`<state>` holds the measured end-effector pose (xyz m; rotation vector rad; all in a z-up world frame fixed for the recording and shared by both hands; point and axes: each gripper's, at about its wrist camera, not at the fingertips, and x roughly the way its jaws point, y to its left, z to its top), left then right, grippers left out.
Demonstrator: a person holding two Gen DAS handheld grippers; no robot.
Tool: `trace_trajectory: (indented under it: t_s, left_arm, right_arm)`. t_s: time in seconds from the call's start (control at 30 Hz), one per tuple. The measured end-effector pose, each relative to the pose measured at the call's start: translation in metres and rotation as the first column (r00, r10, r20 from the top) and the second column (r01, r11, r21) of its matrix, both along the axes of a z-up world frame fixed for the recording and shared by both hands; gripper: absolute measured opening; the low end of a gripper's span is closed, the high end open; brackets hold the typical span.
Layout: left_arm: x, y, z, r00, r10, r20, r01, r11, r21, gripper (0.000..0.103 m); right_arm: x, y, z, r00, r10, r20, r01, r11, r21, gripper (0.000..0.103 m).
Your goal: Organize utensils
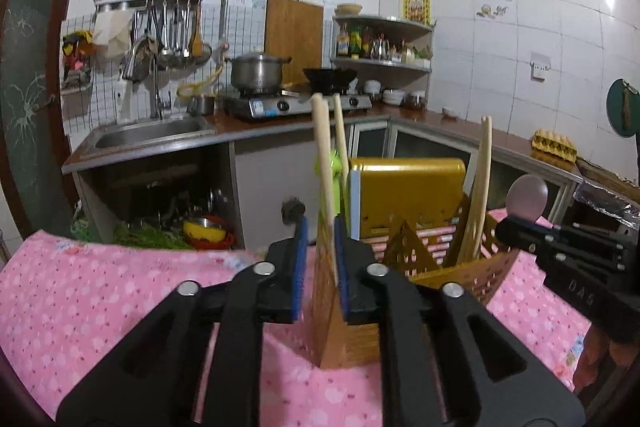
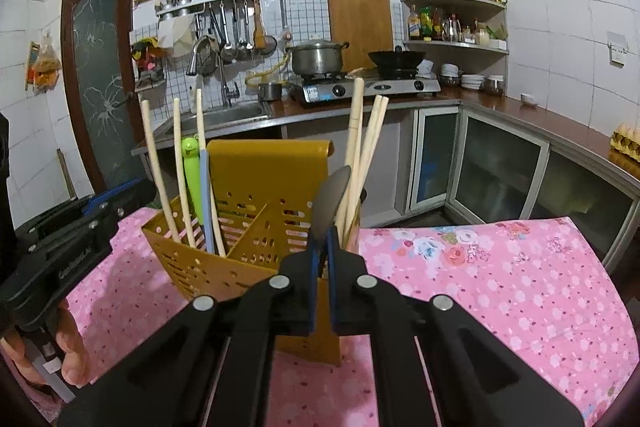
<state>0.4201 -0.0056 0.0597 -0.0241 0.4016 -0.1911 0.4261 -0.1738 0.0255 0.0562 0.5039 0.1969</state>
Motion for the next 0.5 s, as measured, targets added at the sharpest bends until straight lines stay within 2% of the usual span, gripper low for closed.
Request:
trace_trajectory:
  t_s: [0.03, 0.07, 0.1, 0.13, 0.17, 0.37, 0.4, 0.5]
  left_arm:
    - [-0.003, 0.003, 0.000, 1.000, 0.006, -0.009, -0.006, 1.000, 0.000, 0.029]
    - [-0.006, 0.004, 0.001, 1.000, 0.011, -0.012, -0.011, 1.000, -0.001, 0.032]
    - [-0.011, 0.007, 0.002, 1.000, 0.019, -0.013, -0.019, 1.000, -0.002, 0.039]
    - [-0.018, 0.010, 0.004, 1.000, 0.022, -0.015, -0.022, 1.000, -0.001, 0.044]
    - [-0.023, 0.012, 0.006, 1.000, 0.024, -0.018, -0.024, 1.000, 0.004, 0.046]
    - [-0.075, 0.031, 0.017, 0.998, 0.063, -0.014, -0.063, 0.998, 0.024, 0.070]
    - [-0.083, 0.034, 0.018, 0.997, 0.072, -0.011, -0.072, 0.997, 0.026, 0.077]
    - [-0.124, 0.043, 0.024, 0.993, 0.112, 0.026, -0.113, 0.993, 0.040, 0.091]
  right_arm:
    - [-0.001, 0.000, 0.002, 1.000, 0.001, -0.014, -0.001, 1.000, 0.000, 0.006]
    - [-0.003, -0.001, 0.004, 1.000, 0.003, -0.022, -0.003, 1.000, 0.002, 0.015]
    - [-0.007, -0.001, 0.007, 1.000, 0.004, -0.021, -0.004, 1.000, 0.002, 0.025]
    - [-0.009, -0.001, 0.011, 1.000, 0.001, -0.019, -0.002, 1.000, -0.002, 0.047]
    - [-0.012, -0.001, 0.013, 1.000, 0.002, -0.017, -0.002, 1.000, -0.006, 0.053]
    - [-0.041, -0.006, 0.026, 1.000, -0.005, -0.014, 0.004, 0.999, -0.038, 0.053]
    - [-0.048, -0.009, 0.027, 1.000, -0.009, -0.009, 0.008, 0.999, -0.040, 0.054]
    - [-0.076, -0.018, 0.032, 1.000, -0.017, 0.010, 0.018, 1.000, -0.024, 0.063]
